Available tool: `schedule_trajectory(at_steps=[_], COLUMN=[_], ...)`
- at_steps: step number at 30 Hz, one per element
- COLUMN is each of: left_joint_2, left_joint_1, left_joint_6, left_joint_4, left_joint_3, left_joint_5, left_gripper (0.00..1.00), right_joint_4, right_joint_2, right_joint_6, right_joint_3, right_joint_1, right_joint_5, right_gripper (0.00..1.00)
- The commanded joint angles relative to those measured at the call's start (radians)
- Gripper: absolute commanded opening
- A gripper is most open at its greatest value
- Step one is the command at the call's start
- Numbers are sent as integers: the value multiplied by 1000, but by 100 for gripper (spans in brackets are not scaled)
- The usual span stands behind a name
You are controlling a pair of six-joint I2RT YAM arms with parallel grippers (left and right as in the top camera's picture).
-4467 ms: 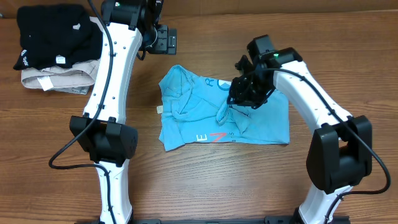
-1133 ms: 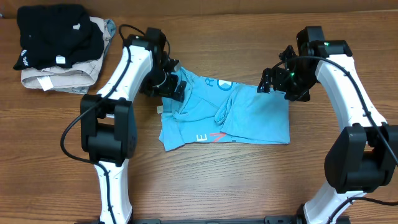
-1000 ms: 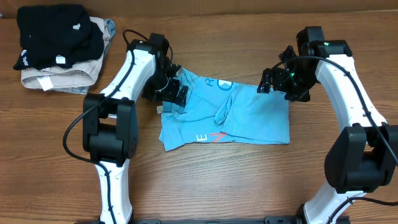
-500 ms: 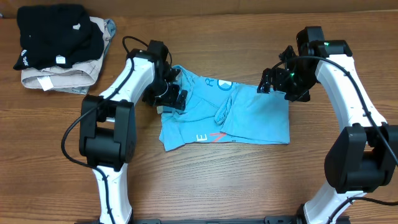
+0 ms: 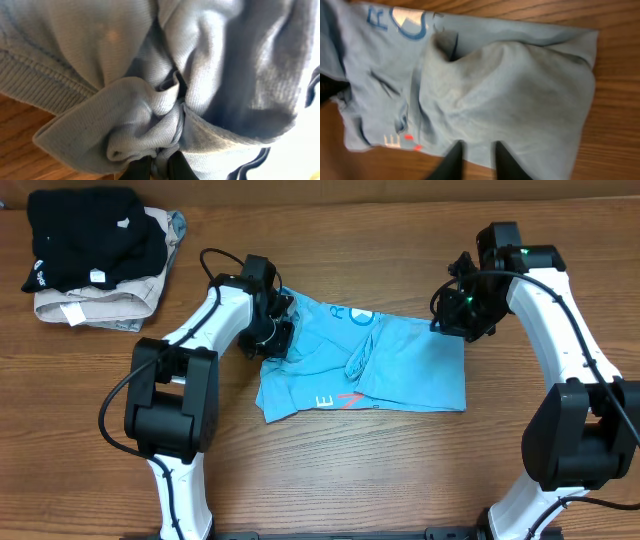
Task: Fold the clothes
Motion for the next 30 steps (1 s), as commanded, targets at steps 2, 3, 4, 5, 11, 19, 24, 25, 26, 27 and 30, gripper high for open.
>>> schedule_trajectory(at_steps=[2,3,4,5,11,19,24,25,26,27,30], left_joint_2=[82,76,68,60,-8,-76,-84,-84,-84,-84,-84], left_joint_1=[56,72,88,101,128,127,126,126,126,123,101], left_joint_6=[-39,-38,-32,-17,41,61,79,87,97,106,111], left_joint_4=[-87,-111,-134,-154,-248,-345,-492,-529,-554,-584,-626], left_joint_3=[1,21,42,62,162,269,413,454,483,523,604], left_joint_5=[-25,-25,-25,-21,-31,-51,-44,-32,-16,9,44], left_gripper=[4,4,4,4,4,4,4,4,4,4,4], right_joint_4=[37,57,72,101,267,465,560,570,574,577,580], right_joint_2=[-32,-32,-32,-32,-32,-30,-28,-28,-28,-28,-28], right_joint_6=[6,6,6,6,40,128,226,240,243,243,243], right_joint_3=[-86,-113,-132,-162,-317,-458,-518,-523,-524,-525,-525], right_joint_1=[1,1,1,1,1,31,37,37,37,37,37], right_joint_5=[-16,-31,-44,-64,-158,-245,-240,-240,-238,-238,-238], right_gripper=[4,4,4,4,4,4,4,4,4,4,4])
